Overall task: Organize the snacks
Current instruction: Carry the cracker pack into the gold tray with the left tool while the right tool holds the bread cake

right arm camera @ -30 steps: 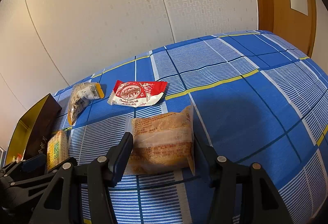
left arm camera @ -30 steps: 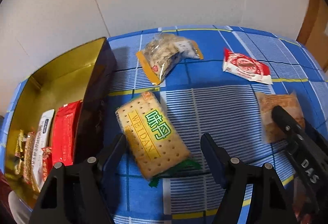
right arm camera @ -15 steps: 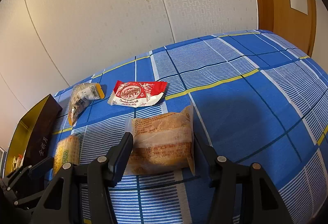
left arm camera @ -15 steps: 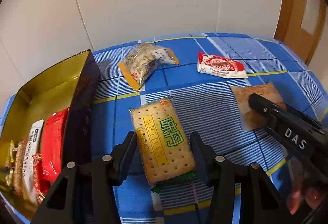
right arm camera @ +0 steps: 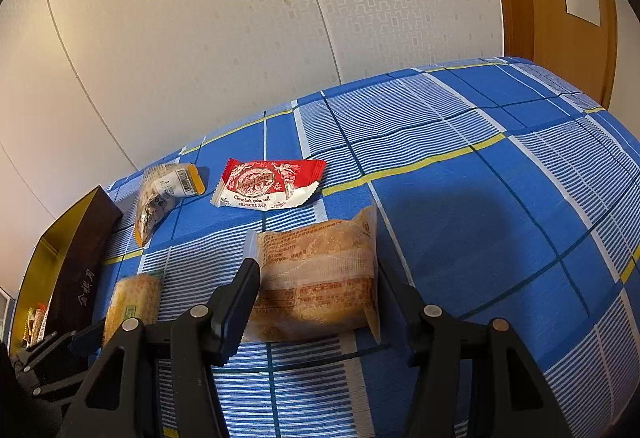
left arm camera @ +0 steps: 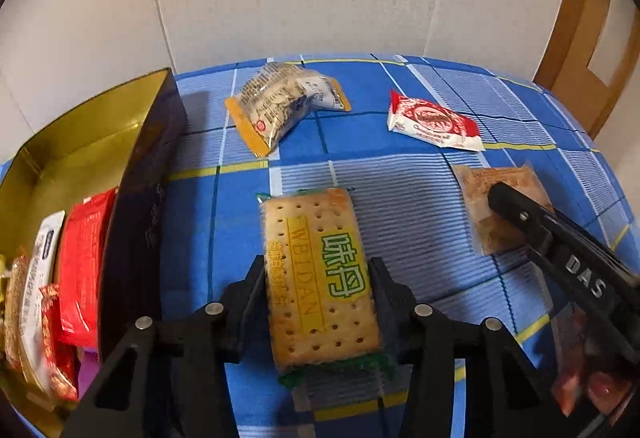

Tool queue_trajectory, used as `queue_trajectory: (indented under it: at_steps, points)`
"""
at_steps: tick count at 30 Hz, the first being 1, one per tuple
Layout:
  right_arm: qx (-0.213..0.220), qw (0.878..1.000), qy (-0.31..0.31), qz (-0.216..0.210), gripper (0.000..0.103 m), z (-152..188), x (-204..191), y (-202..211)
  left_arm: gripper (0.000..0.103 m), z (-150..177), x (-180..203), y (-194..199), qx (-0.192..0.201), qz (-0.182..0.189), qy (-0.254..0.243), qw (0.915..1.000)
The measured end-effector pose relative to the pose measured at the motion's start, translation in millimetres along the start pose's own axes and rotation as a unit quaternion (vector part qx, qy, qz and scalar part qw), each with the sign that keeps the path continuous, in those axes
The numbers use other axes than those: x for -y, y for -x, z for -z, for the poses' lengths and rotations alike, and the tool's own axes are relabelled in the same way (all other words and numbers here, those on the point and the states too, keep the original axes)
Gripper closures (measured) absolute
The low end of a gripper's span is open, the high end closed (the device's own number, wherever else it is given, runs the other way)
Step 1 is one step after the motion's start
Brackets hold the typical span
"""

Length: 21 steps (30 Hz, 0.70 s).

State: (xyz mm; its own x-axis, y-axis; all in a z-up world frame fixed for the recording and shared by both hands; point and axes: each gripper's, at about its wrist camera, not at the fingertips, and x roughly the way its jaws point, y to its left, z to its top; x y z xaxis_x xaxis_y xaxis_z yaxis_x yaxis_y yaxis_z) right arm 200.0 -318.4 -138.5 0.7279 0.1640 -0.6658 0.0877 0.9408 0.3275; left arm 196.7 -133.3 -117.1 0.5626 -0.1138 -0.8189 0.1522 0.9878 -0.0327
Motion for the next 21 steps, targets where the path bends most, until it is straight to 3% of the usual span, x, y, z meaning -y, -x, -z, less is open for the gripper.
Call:
queue_trajectory:
  at_steps: [14, 17, 21]
  points:
    - [0.006, 1.000, 0.014, 0.018, 0.050, -1, -6, 2, 0.054, 17, -18, 52, 0.035, 0.060, 0.012, 0.9975]
    - [0.015, 1.000, 0.017, 0.019, 0.063, -3, -8, 7, 0.054, 16, -29, 65, 0.048, 0.067, 0.019, 0.9964]
    - [0.009, 1.000, 0.005, 0.015, 0.065, -4, -5, 6, 0.054, 16, -48, 80, 0.059, 0.070, 0.032, 0.9953]
